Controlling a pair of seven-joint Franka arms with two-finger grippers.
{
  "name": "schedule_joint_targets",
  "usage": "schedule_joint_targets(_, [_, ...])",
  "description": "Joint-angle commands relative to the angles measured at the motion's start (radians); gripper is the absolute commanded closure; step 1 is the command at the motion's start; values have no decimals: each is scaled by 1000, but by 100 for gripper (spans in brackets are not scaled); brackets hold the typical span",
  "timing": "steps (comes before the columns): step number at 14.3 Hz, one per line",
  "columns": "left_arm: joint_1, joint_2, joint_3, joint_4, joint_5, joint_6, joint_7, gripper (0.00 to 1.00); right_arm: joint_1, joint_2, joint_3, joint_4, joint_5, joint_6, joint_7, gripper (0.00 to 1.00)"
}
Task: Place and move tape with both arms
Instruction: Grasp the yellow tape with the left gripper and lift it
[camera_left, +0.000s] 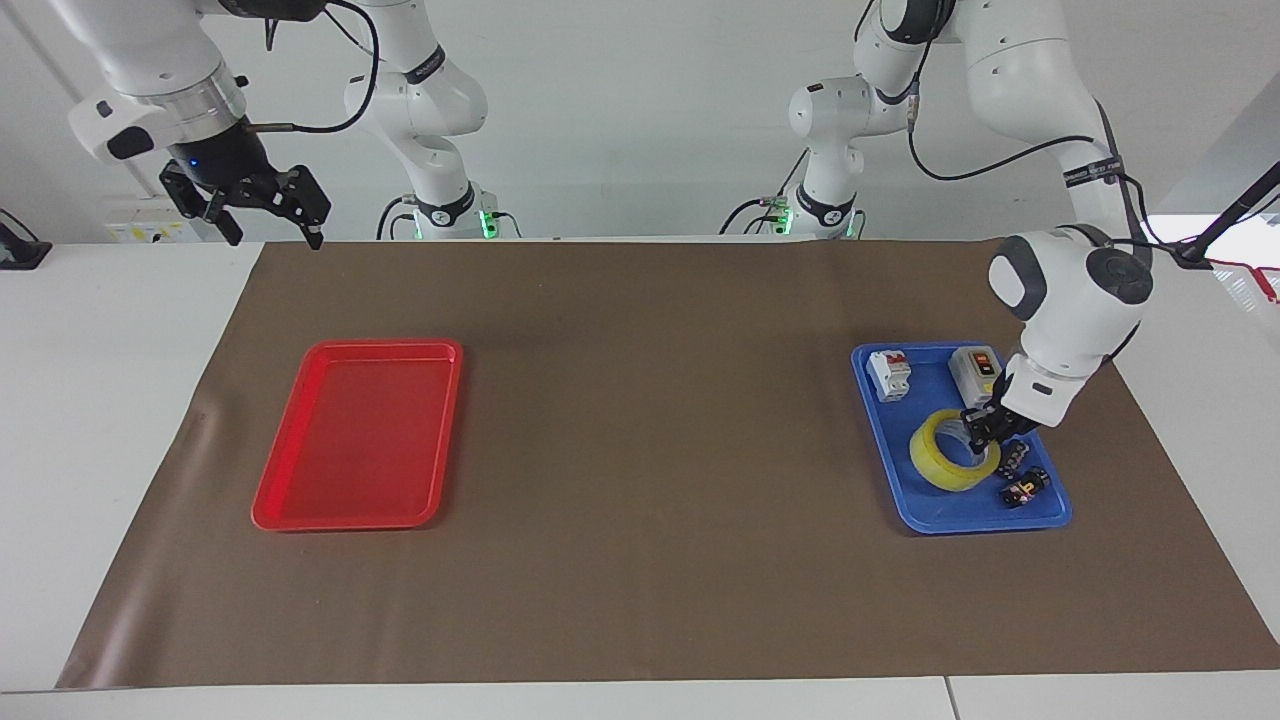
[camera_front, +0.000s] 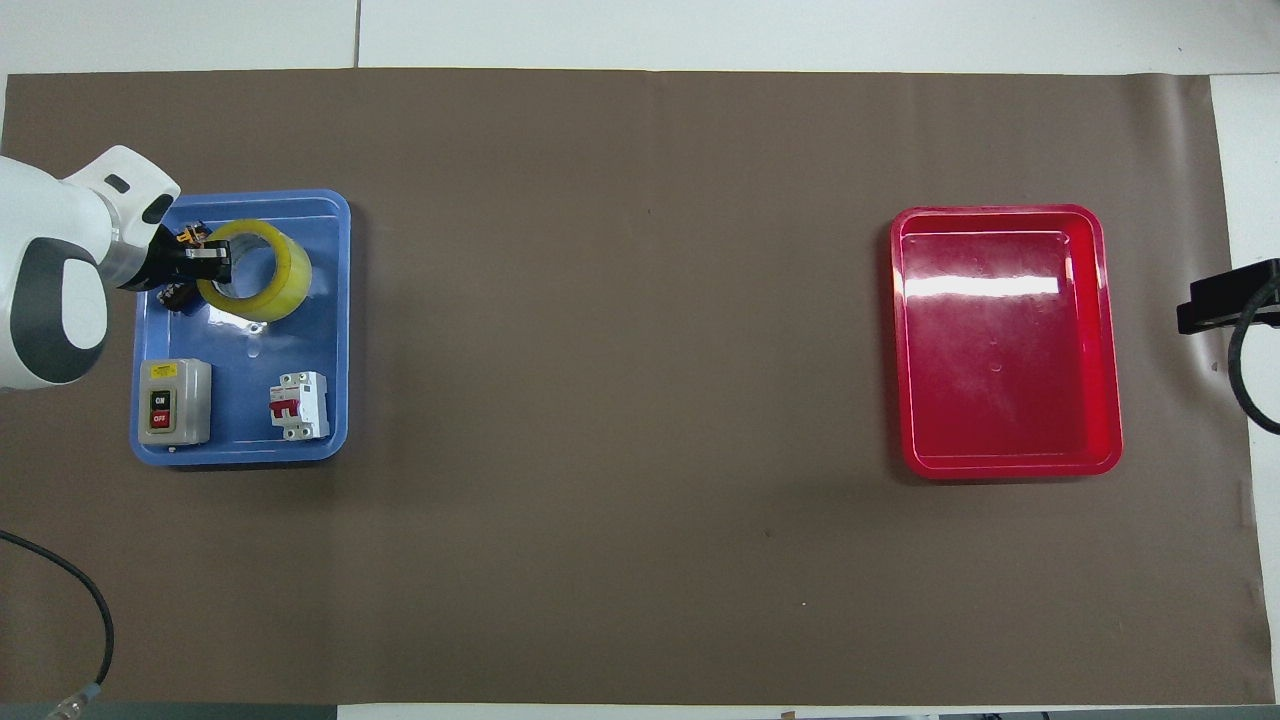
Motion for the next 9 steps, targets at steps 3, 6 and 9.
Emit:
schedule_joint_targets(3, [-80,-76,-10,107,-25,-210,-156,100,-4,-22,1,-26,15,2,-21,0])
schedule_joint_targets(6, [-186,-76,-13,165,-109,-210,-404,100,-4,-22,1,-26,15,2,-21,0])
schedule_joint_targets(9, [-297,-74,-13,196,-201,-195,-582,100,-6,-22,1,-26,15,1,-21,0])
